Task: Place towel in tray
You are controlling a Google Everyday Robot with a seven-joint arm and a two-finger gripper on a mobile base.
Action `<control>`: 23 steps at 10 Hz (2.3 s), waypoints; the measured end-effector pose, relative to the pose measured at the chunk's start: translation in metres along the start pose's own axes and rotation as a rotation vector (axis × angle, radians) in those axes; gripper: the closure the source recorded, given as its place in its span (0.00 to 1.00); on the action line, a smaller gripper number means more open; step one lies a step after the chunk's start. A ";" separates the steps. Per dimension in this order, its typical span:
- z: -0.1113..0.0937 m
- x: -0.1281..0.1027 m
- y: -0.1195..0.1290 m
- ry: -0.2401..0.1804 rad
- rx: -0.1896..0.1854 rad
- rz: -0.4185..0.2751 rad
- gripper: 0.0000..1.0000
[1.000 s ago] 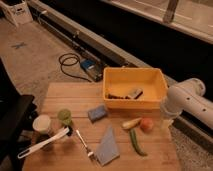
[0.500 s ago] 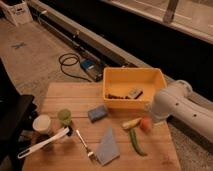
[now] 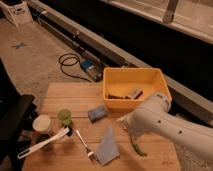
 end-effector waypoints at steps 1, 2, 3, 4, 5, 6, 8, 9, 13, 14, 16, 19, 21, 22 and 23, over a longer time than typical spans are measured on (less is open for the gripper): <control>0.000 -0.009 -0.001 -0.009 0.004 -0.038 0.26; 0.000 -0.015 -0.002 -0.014 0.007 -0.056 0.26; 0.000 -0.012 -0.001 -0.011 0.007 -0.053 0.26; 0.001 -0.012 -0.002 -0.016 0.003 -0.064 0.26; 0.008 -0.015 -0.004 -0.036 -0.004 -0.091 0.26; 0.020 -0.024 -0.010 -0.062 -0.012 -0.122 0.26; 0.038 -0.042 -0.023 -0.098 -0.024 -0.168 0.26; 0.059 -0.062 -0.038 -0.142 -0.033 -0.208 0.26; 0.106 -0.094 -0.054 -0.245 -0.064 -0.282 0.26; 0.110 -0.095 -0.052 -0.251 -0.076 -0.284 0.26; 0.114 -0.079 -0.039 -0.239 -0.111 -0.267 0.26; 0.120 -0.055 -0.018 -0.221 -0.160 -0.235 0.26; 0.128 -0.054 -0.018 -0.229 -0.169 -0.230 0.26; 0.134 -0.056 -0.019 -0.241 -0.173 -0.229 0.26; 0.137 -0.057 -0.020 -0.248 -0.173 -0.228 0.26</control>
